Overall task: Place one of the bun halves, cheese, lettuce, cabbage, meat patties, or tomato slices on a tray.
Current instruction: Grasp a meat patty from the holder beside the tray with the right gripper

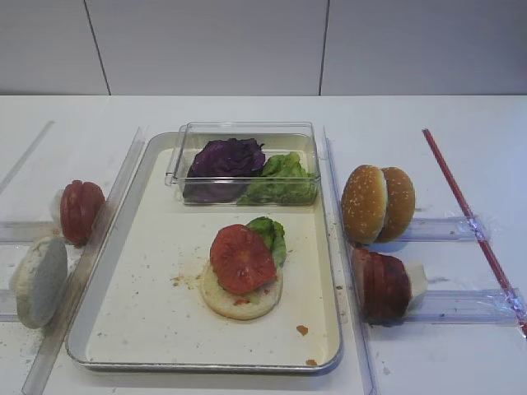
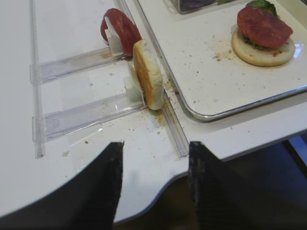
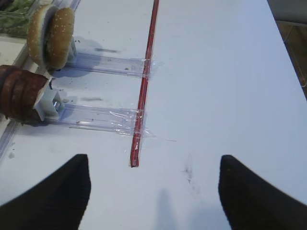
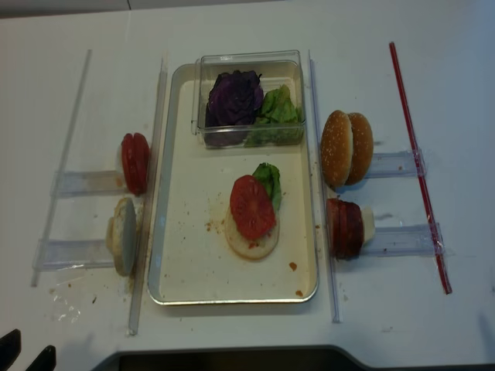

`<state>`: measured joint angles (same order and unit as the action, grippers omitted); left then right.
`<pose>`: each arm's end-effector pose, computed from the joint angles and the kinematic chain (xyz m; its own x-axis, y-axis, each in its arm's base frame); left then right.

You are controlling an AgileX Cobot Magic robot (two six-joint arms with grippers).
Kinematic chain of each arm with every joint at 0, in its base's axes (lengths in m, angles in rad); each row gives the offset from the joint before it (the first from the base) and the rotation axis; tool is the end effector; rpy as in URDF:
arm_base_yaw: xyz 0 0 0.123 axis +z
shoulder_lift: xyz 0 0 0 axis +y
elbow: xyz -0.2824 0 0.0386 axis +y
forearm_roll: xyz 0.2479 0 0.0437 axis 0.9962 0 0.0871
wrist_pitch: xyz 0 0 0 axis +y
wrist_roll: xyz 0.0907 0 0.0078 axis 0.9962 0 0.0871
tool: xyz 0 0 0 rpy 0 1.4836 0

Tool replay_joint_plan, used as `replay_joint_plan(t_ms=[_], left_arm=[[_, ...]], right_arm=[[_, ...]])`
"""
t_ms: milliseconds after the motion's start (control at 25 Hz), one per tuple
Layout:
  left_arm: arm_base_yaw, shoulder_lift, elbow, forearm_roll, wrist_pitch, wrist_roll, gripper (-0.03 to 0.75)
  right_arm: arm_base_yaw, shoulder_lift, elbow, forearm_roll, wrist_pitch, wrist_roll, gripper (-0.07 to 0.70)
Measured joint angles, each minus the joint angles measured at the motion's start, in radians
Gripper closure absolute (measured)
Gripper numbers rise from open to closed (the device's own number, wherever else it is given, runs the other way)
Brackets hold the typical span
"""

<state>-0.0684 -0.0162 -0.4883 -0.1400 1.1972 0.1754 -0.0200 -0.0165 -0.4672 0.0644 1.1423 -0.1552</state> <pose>-0.0136 -0.0109 0.2639 -0.5392 0.1599 -0.8269 0.2431 0.9696 0.0289 -0.0073 0.0055 0.2617 -0.5318 -0.1172 -0.8387 -0.0982 0.9922 -0.0764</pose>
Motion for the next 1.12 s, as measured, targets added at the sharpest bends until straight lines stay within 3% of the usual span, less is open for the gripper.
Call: replay_joint_plan(t_ms=[640, 840, 1120], left_arm=[[0.0, 0.0, 0.0, 0.0, 0.0, 0.0, 0.41], [0.0, 0.0, 0.0, 0.0, 0.0, 0.0, 0.41], [0.0, 0.0, 0.0, 0.0, -0.002, 0.0, 0.41]], right_arm=[[0.0, 0.018, 0.0, 0.0, 0.0, 0.0, 0.06], [0.0, 0.157, -0.031, 0.0, 0.025, 0.023, 0.06], [0.0, 0.403, -0.175, 0.012, 0.102, 0.118, 0.06]])
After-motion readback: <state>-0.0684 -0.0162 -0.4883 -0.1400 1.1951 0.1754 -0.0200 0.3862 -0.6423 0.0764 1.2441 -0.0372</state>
